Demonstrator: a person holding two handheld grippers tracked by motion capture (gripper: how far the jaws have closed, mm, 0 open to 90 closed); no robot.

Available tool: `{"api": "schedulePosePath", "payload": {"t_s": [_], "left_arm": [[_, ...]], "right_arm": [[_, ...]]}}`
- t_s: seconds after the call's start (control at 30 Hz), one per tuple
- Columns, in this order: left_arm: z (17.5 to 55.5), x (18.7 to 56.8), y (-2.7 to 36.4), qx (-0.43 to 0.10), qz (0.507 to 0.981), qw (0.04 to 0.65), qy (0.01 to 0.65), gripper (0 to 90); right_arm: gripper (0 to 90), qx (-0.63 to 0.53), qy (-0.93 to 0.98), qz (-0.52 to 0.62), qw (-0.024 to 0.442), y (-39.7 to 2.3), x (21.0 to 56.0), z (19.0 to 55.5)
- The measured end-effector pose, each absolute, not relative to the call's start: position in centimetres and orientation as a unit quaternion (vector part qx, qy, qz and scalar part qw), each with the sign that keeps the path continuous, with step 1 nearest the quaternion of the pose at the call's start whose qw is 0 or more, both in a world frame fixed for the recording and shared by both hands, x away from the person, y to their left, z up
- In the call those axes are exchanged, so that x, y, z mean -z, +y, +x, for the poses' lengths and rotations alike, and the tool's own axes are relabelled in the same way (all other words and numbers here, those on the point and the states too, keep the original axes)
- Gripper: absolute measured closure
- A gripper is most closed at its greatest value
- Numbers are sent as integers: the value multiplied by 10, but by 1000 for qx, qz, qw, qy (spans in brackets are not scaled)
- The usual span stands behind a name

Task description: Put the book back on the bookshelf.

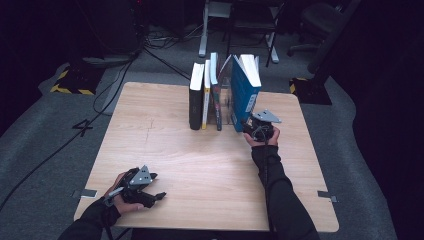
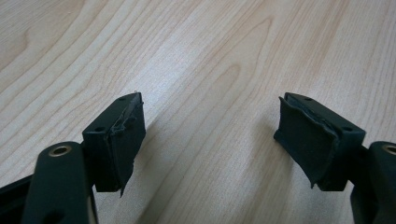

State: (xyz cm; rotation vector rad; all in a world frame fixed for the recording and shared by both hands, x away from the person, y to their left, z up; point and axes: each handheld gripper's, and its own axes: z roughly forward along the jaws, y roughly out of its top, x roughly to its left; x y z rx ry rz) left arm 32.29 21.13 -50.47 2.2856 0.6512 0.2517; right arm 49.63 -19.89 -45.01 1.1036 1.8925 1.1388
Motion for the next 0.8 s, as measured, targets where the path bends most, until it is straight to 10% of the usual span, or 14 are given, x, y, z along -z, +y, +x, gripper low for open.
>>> {"api": "schedulePosePath", "payload": {"t_s": [0.8], "left_arm": [[323, 505, 211, -98, 889, 368, 255, 233]], "right_arm": [[387, -401, 793, 351, 295, -227, 421, 450]]}}
